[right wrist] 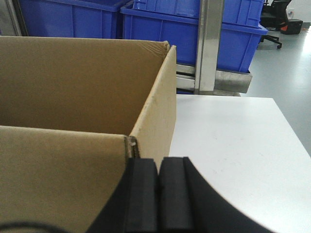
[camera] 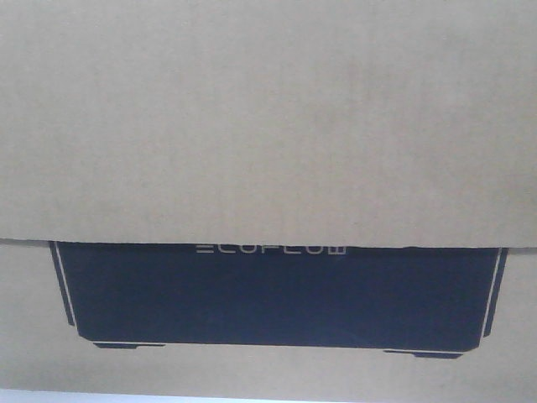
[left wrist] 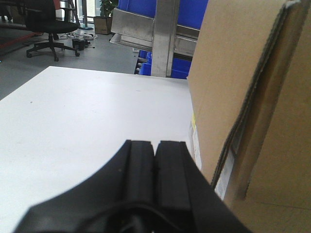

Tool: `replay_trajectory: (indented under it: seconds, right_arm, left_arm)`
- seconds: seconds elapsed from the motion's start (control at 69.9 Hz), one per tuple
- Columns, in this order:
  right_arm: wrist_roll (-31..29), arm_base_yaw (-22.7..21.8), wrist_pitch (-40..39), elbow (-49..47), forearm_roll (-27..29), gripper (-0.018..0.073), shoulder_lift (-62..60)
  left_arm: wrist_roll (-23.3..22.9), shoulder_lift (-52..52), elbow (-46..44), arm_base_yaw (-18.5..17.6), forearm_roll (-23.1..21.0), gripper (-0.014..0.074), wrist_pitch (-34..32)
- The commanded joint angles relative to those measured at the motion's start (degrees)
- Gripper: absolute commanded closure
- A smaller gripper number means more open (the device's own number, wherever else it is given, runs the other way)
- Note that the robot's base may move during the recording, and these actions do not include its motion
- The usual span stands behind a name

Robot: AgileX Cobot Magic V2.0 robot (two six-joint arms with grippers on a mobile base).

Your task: Grab box from left shelf to table start

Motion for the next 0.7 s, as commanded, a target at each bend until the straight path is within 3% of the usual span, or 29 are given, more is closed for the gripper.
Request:
replay_trajectory:
  seconds: [0.0,0.686]
  right_arm:
    - [-0.51,-0.05,-5.21,-1.26,-0.19,0.0503,0.84]
    - [-0.57,-0.05,-5.60,-1.07,-1.11,0.0503,0.84]
  left_arm:
    - [0.18,-0.75,0.04,0.13,-0.36,0.0699,-5.55]
    - [0.18,-0.75,0.04,0.13,-0.36,0.0699,-5.55]
